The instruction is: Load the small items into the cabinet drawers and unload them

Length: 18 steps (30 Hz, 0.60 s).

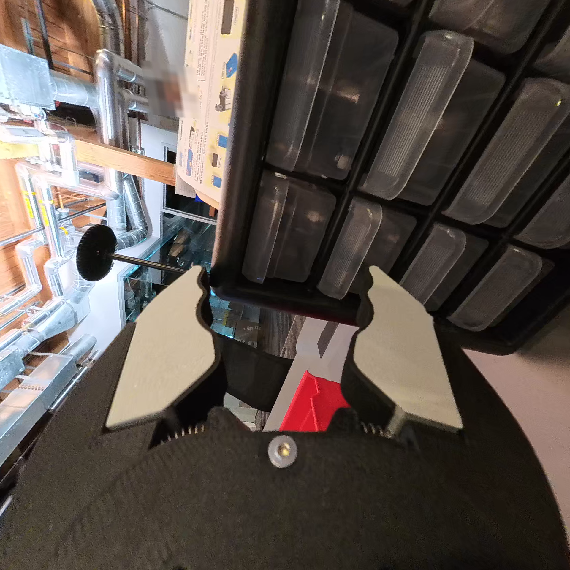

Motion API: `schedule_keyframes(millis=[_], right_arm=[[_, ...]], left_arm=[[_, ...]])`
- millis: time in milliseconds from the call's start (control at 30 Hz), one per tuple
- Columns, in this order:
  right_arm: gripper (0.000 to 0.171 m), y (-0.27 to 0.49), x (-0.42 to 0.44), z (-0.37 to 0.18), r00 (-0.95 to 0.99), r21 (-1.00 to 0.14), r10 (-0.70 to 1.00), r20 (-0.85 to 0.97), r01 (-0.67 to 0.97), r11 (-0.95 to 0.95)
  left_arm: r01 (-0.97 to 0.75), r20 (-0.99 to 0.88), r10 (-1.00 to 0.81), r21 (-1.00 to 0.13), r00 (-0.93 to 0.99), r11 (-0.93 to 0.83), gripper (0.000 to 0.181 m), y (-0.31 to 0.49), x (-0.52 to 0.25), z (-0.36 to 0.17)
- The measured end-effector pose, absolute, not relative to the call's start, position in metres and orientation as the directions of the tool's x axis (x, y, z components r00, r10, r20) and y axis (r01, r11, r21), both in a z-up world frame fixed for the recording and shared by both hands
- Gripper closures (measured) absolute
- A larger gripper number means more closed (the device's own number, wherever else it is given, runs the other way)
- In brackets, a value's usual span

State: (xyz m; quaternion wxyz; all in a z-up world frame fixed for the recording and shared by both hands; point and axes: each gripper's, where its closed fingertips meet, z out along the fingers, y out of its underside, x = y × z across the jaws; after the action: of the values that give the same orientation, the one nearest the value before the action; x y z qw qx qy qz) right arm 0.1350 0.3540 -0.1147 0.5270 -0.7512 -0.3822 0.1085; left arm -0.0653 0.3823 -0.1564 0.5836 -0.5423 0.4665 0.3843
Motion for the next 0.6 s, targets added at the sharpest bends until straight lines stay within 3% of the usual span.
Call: schedule_keyframes(millis=[600], right_arm=[[0.170,0.354,0.135,-0.115,0.683,-0.879,0.693,0.231,0.452,-0.152]], left_arm=[[-0.943,-0.955,-0.017,-0.297,0.298,0.153,0.112,0.358,-0.068,-0.158]])
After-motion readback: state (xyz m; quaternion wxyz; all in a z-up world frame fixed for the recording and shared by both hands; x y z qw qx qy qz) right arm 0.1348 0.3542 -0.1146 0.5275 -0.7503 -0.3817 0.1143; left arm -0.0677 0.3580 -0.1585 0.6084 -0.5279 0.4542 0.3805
